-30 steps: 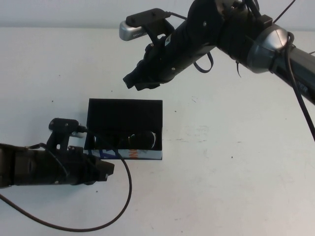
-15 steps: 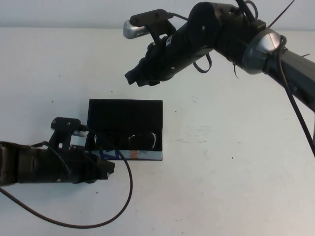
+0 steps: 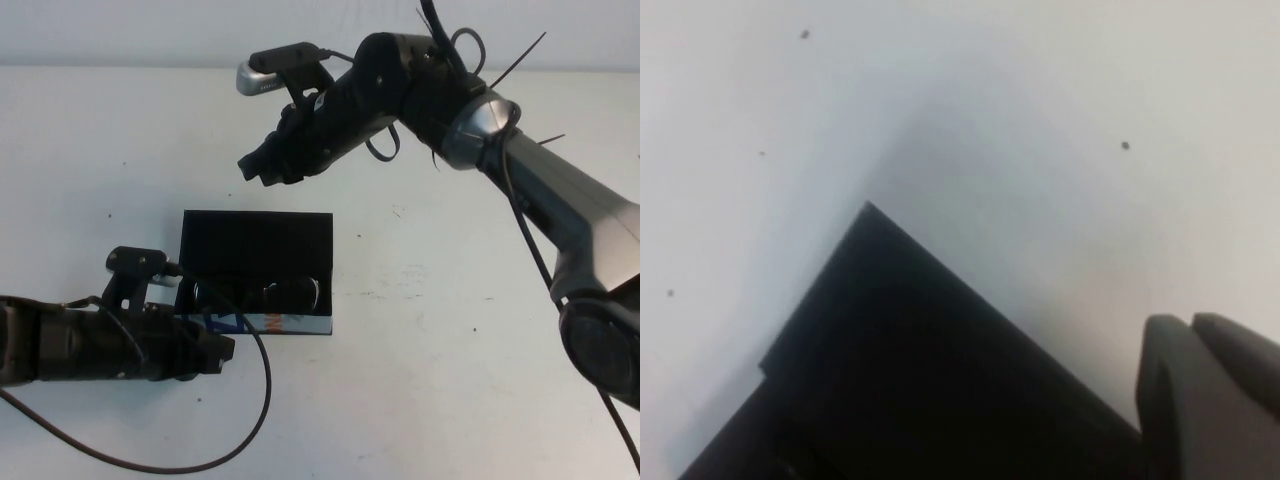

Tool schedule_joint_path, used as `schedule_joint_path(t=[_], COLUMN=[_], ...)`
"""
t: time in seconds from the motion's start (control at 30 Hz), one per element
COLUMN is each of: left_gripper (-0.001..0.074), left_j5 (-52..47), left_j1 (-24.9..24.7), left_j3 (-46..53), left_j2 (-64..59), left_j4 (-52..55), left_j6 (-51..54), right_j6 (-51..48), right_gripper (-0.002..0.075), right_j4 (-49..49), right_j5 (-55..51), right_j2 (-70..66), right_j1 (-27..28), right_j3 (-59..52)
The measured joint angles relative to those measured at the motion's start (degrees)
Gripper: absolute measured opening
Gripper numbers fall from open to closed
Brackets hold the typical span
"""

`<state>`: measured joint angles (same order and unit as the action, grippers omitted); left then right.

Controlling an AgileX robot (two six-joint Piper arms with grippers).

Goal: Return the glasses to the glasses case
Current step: Close the glasses case

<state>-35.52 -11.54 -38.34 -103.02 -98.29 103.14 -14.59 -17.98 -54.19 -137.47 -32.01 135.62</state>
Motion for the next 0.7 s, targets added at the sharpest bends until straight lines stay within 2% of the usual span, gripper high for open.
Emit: schedule_joint_path(t=[0.57,0.7], left_gripper=[0.0000,0.0000], left_j5=[0.03,0.03], left_j1=[0.00,0.00], left_j3=[0.00,0.00], left_j2=[0.00,0.00], left_j4=[0.00,0.00], left_j6=[0.02,0.02], right_j6=[0.50,0.29], right_gripper=[-0.0011,-0.0011], right_j4=[-0.26,-0.42], right_j5=[-3.57,-1.60], right_j2=[-4.75,-5.00], right_j1=[0.00,0.00], right_j3=[2.17,2.17])
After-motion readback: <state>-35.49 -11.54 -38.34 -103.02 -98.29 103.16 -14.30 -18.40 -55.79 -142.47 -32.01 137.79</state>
